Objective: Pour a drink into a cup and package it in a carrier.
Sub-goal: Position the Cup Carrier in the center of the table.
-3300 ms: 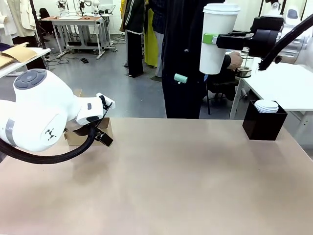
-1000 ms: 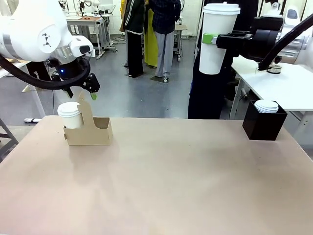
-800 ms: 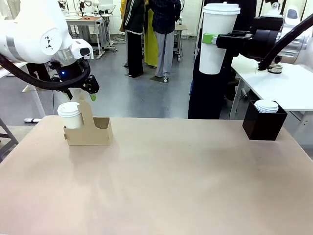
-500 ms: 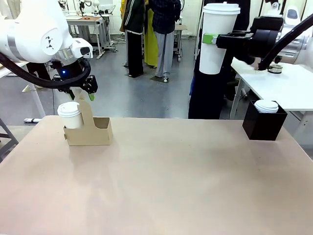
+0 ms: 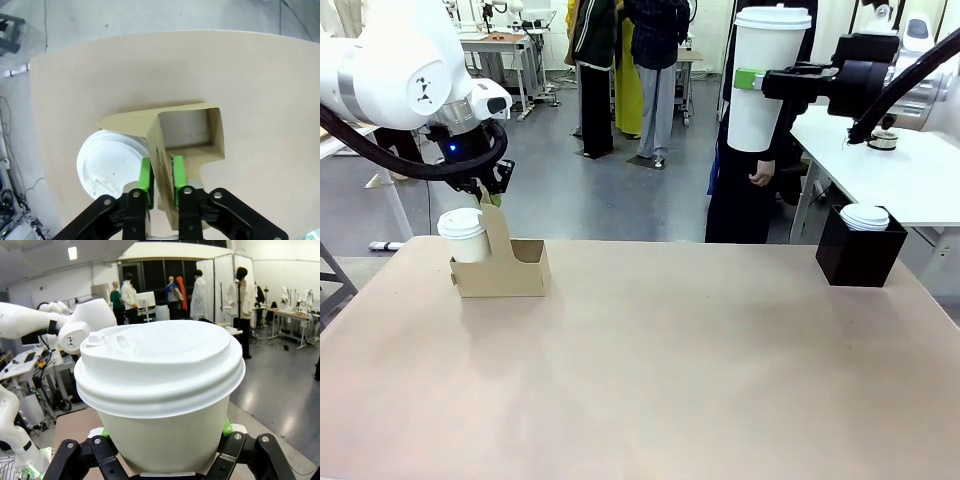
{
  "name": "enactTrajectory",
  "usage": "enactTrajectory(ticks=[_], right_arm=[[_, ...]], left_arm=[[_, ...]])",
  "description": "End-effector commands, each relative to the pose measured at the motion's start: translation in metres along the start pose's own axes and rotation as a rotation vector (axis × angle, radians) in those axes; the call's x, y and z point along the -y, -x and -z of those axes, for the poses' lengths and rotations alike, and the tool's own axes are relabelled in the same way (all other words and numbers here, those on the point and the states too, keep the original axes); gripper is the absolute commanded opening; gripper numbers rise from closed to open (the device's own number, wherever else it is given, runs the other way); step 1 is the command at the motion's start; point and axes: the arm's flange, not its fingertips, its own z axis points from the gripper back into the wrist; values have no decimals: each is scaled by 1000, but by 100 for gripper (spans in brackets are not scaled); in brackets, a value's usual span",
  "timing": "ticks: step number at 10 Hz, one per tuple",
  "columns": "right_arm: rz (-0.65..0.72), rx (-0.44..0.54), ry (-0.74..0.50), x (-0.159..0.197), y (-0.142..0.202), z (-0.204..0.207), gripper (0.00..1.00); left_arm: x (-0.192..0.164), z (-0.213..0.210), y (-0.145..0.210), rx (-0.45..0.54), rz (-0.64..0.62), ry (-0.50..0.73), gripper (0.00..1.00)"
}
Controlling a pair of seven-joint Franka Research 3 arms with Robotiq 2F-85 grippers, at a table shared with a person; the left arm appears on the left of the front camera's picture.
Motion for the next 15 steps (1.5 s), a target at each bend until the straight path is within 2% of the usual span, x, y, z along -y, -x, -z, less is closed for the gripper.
enactTrajectory(ticks=[1,3,4,5,9,12,15], right_arm=[[-8,18,-2,-1,-4,2,84],[-8,18,-2,-1,-4,2,84],[-8,18,-2,-1,-4,2,84],[-8,18,-2,-1,-4,2,84],[-8,18,-2,-1,-4,2,84],[-8,18,-2,-1,-4,2,84],[-8,18,-2,-1,-4,2,84]], left_arm=[[-1,2,-2,7,-28,-3,0],[-1,5,-1,-1,-34,-5,0],[0,5,-4,-35,-83,-39,0],[-1,1,0,-3,-7,1,0],[0,1,0,-6,-24,0,2],[19,-49,15,61,-61,2,2],[79,-104,53,72,-86,71,2]])
